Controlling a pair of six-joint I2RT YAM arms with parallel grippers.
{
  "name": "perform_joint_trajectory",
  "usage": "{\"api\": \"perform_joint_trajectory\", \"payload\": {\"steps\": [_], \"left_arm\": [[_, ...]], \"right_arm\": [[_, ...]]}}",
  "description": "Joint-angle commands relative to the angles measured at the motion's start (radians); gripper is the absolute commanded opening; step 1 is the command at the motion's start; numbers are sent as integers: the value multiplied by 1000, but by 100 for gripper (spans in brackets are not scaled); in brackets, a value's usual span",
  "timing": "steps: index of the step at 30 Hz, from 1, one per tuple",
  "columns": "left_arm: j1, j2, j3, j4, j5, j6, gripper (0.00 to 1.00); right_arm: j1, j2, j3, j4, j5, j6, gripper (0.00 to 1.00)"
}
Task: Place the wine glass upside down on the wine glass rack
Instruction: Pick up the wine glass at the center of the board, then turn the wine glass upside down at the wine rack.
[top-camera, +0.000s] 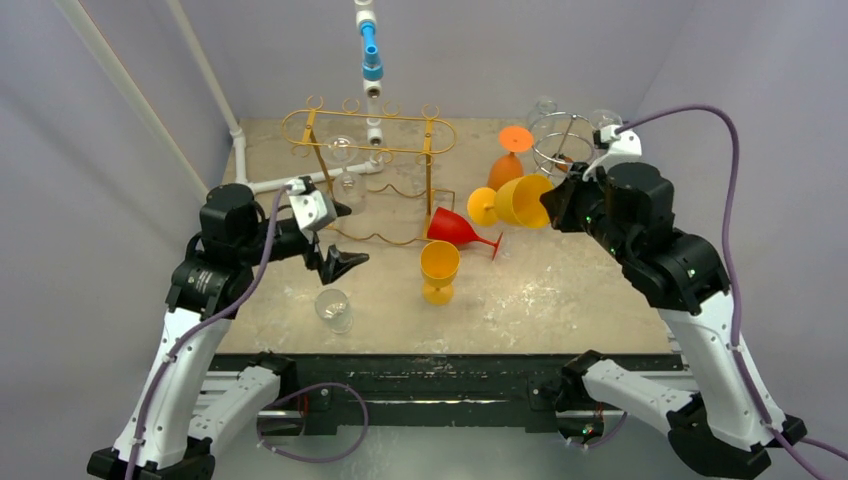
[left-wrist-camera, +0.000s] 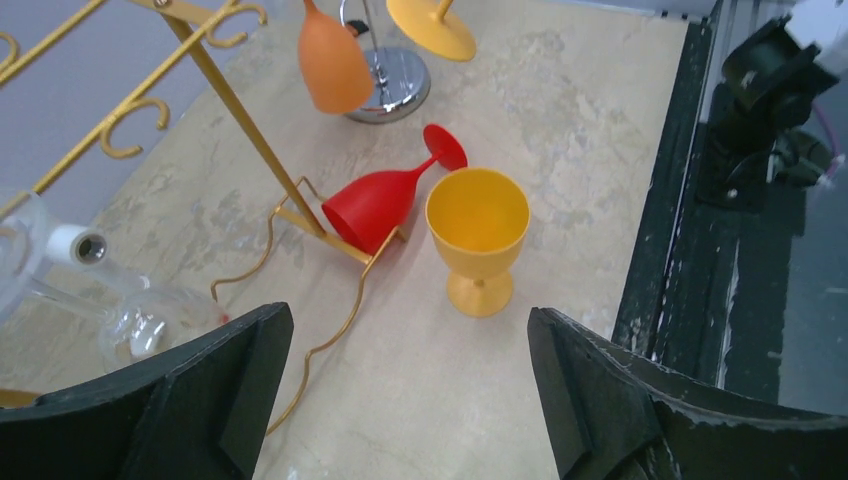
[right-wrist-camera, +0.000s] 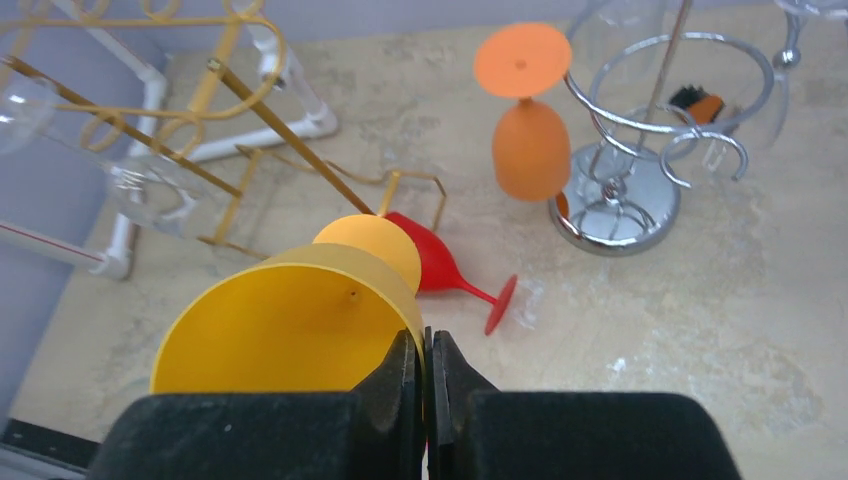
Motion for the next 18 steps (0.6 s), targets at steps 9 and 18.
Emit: {"api": "perform_joint_trajectory", "payload": {"steps": [9, 18], "left_arm": [[-6, 90, 46, 534, 82, -577, 100], [-33, 183, 85, 607, 36, -606, 100]], "right_arm": [[3, -46, -92, 611, -335, 55, 0], [3, -6, -141, 764, -464, 135, 0]]}}
